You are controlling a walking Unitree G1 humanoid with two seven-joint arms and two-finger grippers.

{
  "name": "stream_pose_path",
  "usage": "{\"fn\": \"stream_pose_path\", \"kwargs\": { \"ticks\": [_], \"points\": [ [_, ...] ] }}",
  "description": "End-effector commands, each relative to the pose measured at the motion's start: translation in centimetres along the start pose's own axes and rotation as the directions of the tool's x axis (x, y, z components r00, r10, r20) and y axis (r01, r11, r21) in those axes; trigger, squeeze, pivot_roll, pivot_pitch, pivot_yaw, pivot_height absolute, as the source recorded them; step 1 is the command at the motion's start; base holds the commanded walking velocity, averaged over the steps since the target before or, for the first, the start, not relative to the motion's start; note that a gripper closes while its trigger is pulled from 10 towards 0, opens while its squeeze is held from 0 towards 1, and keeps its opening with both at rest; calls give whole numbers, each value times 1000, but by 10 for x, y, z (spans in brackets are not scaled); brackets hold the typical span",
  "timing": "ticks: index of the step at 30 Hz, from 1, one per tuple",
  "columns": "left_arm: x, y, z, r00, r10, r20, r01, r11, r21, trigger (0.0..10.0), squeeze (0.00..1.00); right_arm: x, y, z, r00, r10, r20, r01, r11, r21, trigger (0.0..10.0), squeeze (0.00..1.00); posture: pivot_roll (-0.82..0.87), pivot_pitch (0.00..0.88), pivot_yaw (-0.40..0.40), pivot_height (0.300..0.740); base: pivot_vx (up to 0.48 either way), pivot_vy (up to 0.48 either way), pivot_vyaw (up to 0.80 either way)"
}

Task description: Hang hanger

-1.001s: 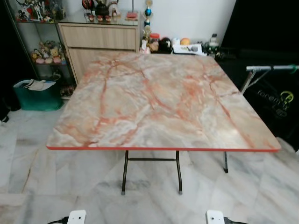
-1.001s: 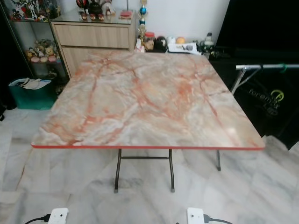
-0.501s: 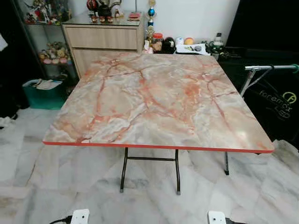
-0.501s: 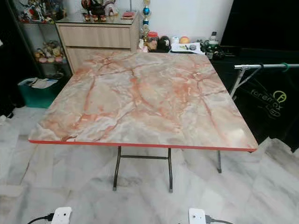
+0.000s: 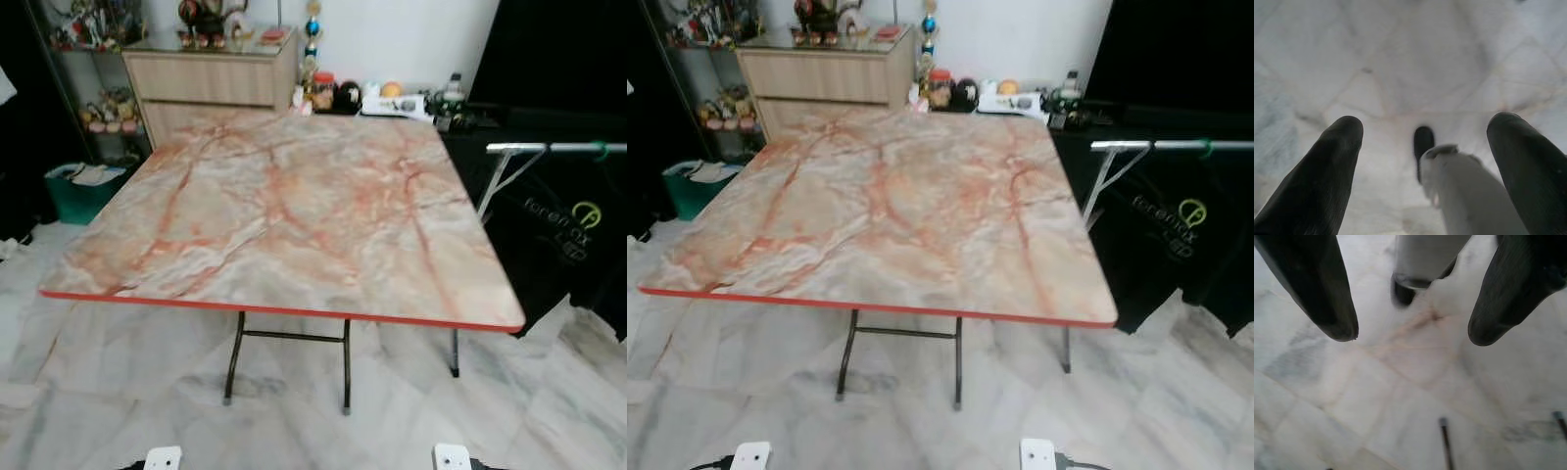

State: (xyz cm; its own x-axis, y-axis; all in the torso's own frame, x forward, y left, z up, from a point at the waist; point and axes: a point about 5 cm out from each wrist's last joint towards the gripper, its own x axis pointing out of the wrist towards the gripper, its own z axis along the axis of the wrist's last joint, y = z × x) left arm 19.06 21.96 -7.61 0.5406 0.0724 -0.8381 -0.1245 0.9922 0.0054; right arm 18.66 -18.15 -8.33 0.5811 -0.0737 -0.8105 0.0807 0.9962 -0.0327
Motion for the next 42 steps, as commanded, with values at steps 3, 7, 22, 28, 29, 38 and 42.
{"fn": "stream_pose_path", "kwargs": {
  "ticks": [3, 7, 22, 28, 29, 38, 42],
  "points": [
    [-16, 71, 28, 996, 39, 82, -39, 999, 1, 10000, 0, -7, 11, -34, 991, 101, -85, -88, 986, 140, 10000, 0, 100, 72, 50, 740, 0, -480, 0],
    [-16, 71, 28, 996, 38, 82, -38, 999, 1, 10000, 0, -4, 3, -23, 994, 91, -65, -82, 987, 139, 10000, 0, 100, 72, 50, 740, 0, -480, 0],
    [-17, 73, 30, 996, 36, 84, -36, 999, 3, 10000, 0, -5, 46, -19, 990, 135, -40, -129, 983, 134, 10000, 0, 104, 75, 55, 740, 0, -480, 0],
    [-17, 72, 31, 996, 28, 84, -29, 1000, 11, 10000, 0, -7, 32, -30, 992, 119, -46, -112, 984, 138, 10000, 0, 100, 76, 54, 740, 0, -480, 0],
    [-16, 72, 31, 996, 28, 84, -29, 999, 12, 10000, 0, -7, 31, -30, 992, 118, -46, -110, 984, 138, 10000, 0, 100, 76, 54, 740, 0, -480, 0],
    [-16, 71, 30, 996, 29, 86, -29, 1000, 3, 10000, 0, -9, 11, -39, 993, 95, -66, -85, 986, 142, 10000, 0, 101, 76, 52, 740, 0, -480, 0],
    [-16, 71, 31, 996, 27, 86, -28, 1000, 3, 10000, 0, -10, 10, -42, 993, 94, -74, -83, 986, 144, 10000, 0, 101, 77, 52, 740, 0, -480, 0]
  ]
}}
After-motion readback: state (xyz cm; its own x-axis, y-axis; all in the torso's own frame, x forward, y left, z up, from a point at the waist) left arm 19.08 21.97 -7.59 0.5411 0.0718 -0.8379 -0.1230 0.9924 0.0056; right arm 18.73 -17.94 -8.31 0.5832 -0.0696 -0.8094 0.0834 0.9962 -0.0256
